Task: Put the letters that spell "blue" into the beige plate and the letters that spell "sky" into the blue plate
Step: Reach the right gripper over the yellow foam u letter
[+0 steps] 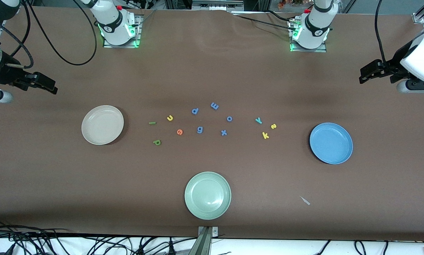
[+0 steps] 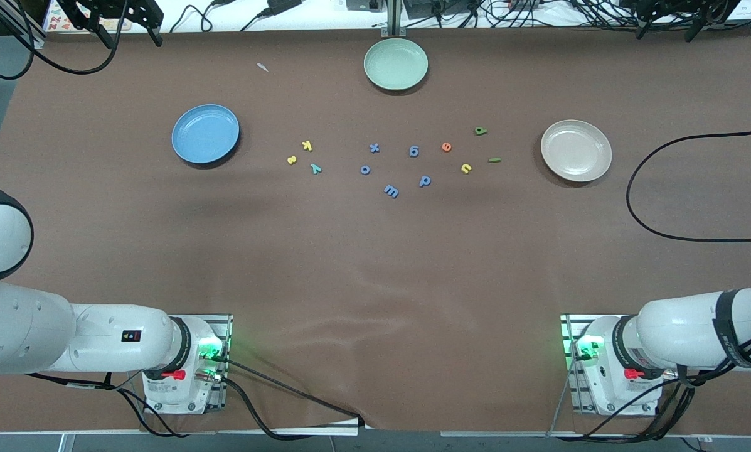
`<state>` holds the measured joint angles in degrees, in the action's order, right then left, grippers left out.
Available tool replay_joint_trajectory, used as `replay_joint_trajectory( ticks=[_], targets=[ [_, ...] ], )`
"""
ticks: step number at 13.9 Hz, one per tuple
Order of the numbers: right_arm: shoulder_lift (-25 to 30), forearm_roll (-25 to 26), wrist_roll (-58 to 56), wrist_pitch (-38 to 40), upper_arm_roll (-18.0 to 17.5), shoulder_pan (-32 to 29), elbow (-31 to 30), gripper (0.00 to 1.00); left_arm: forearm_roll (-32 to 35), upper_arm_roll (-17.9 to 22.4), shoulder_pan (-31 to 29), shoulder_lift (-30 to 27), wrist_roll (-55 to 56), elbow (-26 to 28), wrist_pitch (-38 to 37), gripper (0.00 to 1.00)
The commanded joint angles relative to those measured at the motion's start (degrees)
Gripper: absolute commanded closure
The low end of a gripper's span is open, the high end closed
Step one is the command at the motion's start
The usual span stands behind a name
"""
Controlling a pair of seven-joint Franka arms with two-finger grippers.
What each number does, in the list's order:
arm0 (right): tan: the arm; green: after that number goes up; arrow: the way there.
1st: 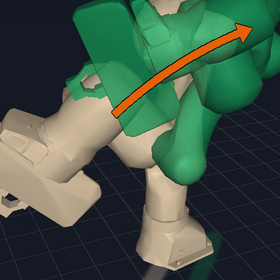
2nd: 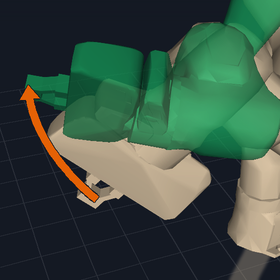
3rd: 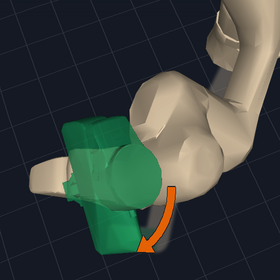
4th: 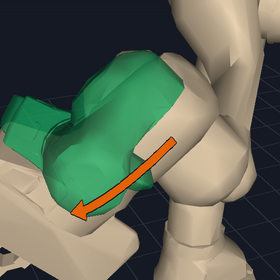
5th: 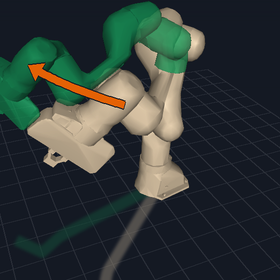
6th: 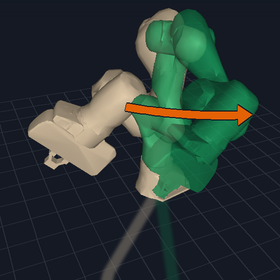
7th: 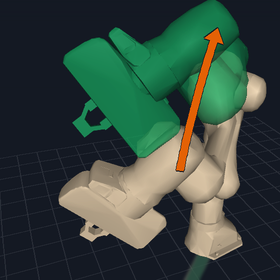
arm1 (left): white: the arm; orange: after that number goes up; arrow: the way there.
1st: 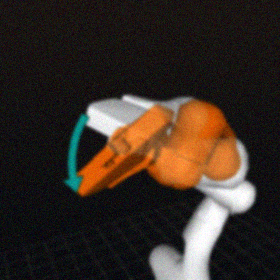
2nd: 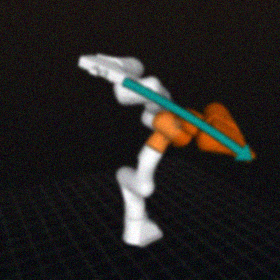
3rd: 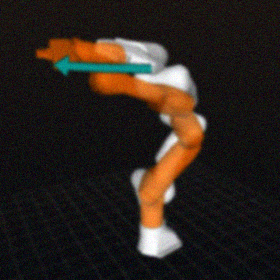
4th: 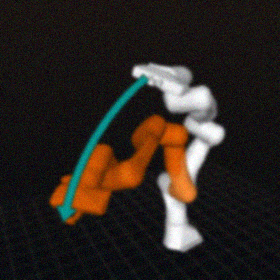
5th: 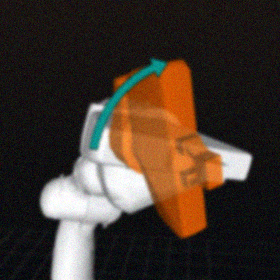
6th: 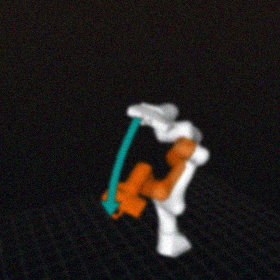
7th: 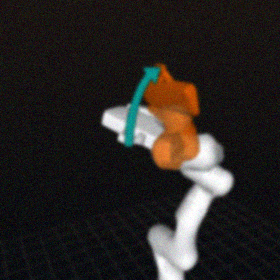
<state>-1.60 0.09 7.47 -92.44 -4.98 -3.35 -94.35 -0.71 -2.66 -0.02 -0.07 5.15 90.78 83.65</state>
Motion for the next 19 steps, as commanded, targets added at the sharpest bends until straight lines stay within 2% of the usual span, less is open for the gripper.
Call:
replay_joint_trajectory(
  ticks=[1, 8, 13, 16, 19],
  targets=[
    [-2.79, -0.18, -0.17, -0.63, -0.11, 3.07, 0.30, 0.00, 0.80, -0.15, -0.16, 0.69, -0.94, -1.66, -0.68, 0.00],
    [-15.70, -1.05, 0.00, -10.02, -0.29, 13.01, 0.57, 0.00, 0.63, -0.24, 0.11, 0.69, -0.58, -1.66, -0.77, 0.00],
    [-24.93, -0.53, 0.09, -21.36, -0.47, 20.13, 0.31, 0.00, 0.63, -0.24, 0.20, 0.69, -0.58, -1.66, -0.77, 0.00],
    [-26.97, 0.00, 0.09, -23.65, -0.38, 24.78, -1.18, 0.00, 0.54, -0.24, 0.20, 0.69, -0.58, -1.66, -0.77, 0.00],
    [-26.27, 0.09, 0.09, -31.10, -1.16, 25.41, -7.67, 0.00, 0.63, -0.24, 0.20, 0.60, -0.58, -1.66, -0.85, 0.00]
  ],
)
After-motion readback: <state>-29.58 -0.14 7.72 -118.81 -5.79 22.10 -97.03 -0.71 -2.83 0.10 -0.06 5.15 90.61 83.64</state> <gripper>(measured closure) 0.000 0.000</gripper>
